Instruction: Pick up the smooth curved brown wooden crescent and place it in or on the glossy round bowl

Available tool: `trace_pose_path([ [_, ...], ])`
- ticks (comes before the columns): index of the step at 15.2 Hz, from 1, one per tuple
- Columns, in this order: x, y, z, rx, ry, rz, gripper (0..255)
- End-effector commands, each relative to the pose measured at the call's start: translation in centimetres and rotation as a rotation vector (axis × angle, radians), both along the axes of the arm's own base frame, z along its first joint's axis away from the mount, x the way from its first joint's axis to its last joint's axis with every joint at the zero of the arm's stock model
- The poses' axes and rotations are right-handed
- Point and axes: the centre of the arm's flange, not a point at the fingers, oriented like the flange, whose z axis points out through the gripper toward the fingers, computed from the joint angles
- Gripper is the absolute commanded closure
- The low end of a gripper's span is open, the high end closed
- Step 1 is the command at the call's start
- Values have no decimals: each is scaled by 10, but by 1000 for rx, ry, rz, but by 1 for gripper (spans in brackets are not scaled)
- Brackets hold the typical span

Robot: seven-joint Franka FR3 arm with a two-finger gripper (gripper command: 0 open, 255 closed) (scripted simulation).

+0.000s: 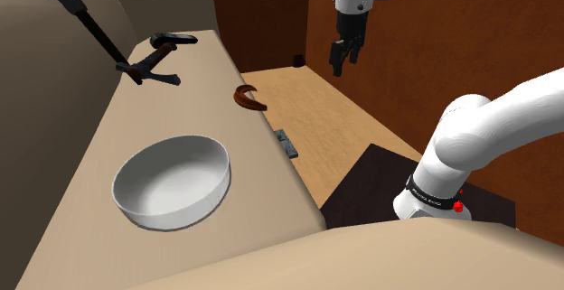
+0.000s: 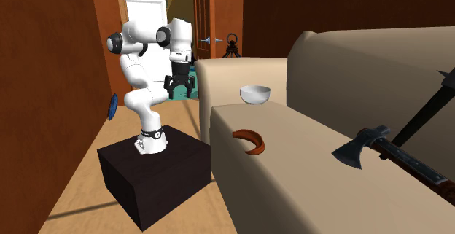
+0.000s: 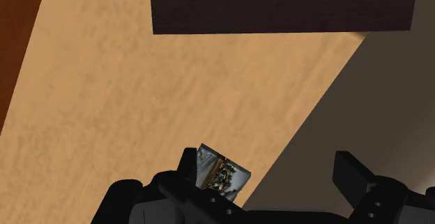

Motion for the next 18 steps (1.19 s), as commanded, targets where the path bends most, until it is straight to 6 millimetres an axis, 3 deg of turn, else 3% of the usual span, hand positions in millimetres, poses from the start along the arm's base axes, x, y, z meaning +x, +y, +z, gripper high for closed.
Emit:
trace_pose_path([
  [1,0,0,0,0,0,0,0],
  [18,201,84,-66,37,31,-71,0],
])
